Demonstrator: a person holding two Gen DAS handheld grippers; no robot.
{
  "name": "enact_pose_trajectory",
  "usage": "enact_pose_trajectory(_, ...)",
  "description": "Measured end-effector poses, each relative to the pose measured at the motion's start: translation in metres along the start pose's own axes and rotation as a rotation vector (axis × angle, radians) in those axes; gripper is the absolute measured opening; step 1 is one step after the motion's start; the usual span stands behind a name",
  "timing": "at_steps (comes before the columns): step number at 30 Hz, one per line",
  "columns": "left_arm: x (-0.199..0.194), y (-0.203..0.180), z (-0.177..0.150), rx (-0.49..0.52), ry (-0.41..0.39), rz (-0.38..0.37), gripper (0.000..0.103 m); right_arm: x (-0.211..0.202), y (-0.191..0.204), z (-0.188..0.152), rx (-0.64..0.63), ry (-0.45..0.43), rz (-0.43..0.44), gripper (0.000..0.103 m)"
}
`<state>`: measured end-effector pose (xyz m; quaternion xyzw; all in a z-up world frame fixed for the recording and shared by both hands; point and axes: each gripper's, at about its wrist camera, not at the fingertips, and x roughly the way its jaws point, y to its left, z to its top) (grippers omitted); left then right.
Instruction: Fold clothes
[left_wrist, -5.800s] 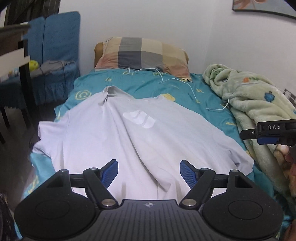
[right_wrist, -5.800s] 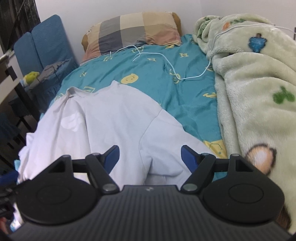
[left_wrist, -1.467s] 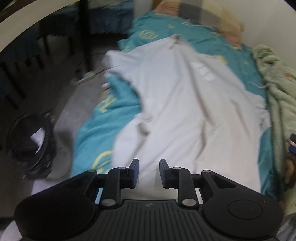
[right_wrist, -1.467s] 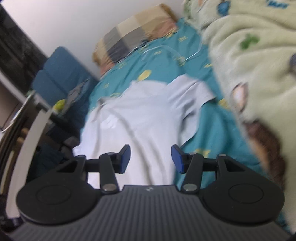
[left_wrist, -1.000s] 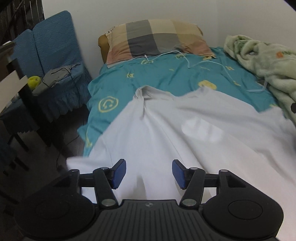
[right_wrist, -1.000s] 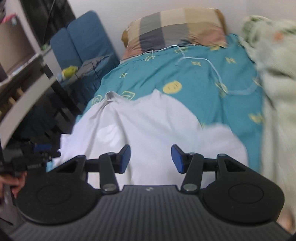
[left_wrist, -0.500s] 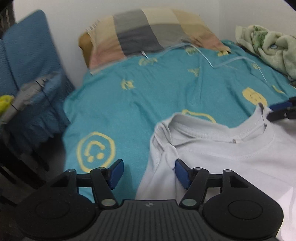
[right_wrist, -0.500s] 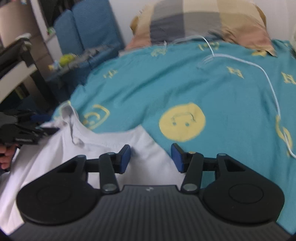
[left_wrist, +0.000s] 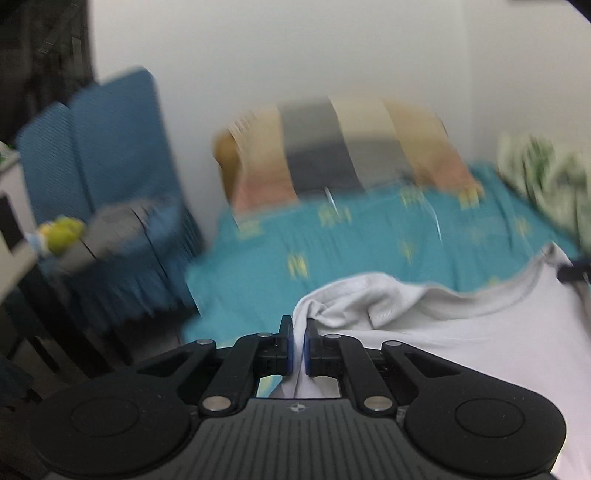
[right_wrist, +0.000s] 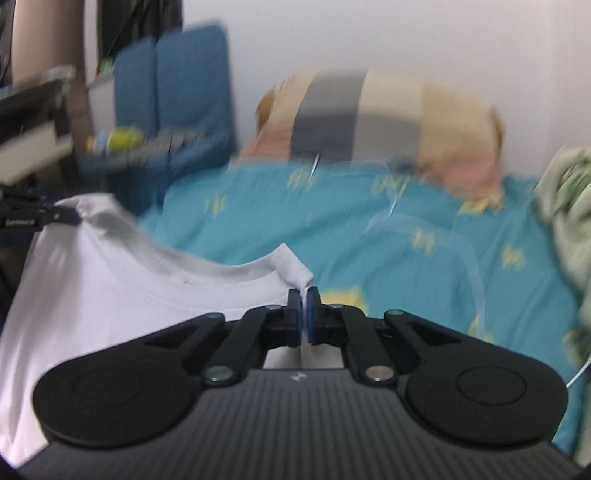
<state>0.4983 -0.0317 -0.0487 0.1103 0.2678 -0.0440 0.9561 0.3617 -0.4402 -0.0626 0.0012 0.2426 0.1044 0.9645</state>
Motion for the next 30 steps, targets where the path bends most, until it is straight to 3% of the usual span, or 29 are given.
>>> enact_pose_trajectory(5, -0.007, -0.006, 0.057, -0.033, -0.107, 0.082, 0.006, -0.012, -0.003, 0.052, -0.012, -0.128, -0.114, 0.006)
enact_pose_trajectory(9, 0.051, -0.019, 0.074, -0.026, -0.076, 0.129, 0.006, 0.039, -0.021, 0.07, -0.001, -0.113, -0.18, 0.006)
enact_pose_trajectory(15, 0.154, -0.018, 0.043, -0.069, 0.065, 0.106, 0.007, 0.129, -0.047, 0.034, 0.037, 0.001, -0.168, 0.007)
enact_pose_trajectory(20, 0.194, -0.015, 0.0, -0.098, 0.149, 0.084, 0.007, 0.158, -0.056, -0.004, 0.122, 0.068, -0.104, 0.009)
enact_pose_trajectory(23, 0.189, -0.013, -0.008, -0.11, 0.139, 0.071, 0.015, 0.154, -0.062, -0.006, 0.188, 0.087, -0.105, 0.009)
enact_pose_trajectory(25, 0.17, -0.012, -0.005, -0.101, 0.118, 0.054, 0.029, 0.148, -0.066, -0.006, 0.235, 0.098, -0.108, 0.016)
enact_pose_trajectory(27, 0.147, -0.012, -0.001, -0.103, 0.1, 0.035, 0.039, 0.135, -0.066, 0.0, 0.255, 0.088, -0.105, 0.052)
enact_pose_trajectory(28, 0.132, -0.012, 0.002, -0.11, 0.096, 0.022, 0.042, 0.122, -0.065, 0.003, 0.256, 0.07, -0.103, 0.064)
enact_pose_trajectory(30, 0.098, -0.014, 0.008, -0.118, 0.086, -0.002, 0.043, 0.093, -0.059, 0.007, 0.268, 0.038, -0.093, 0.065)
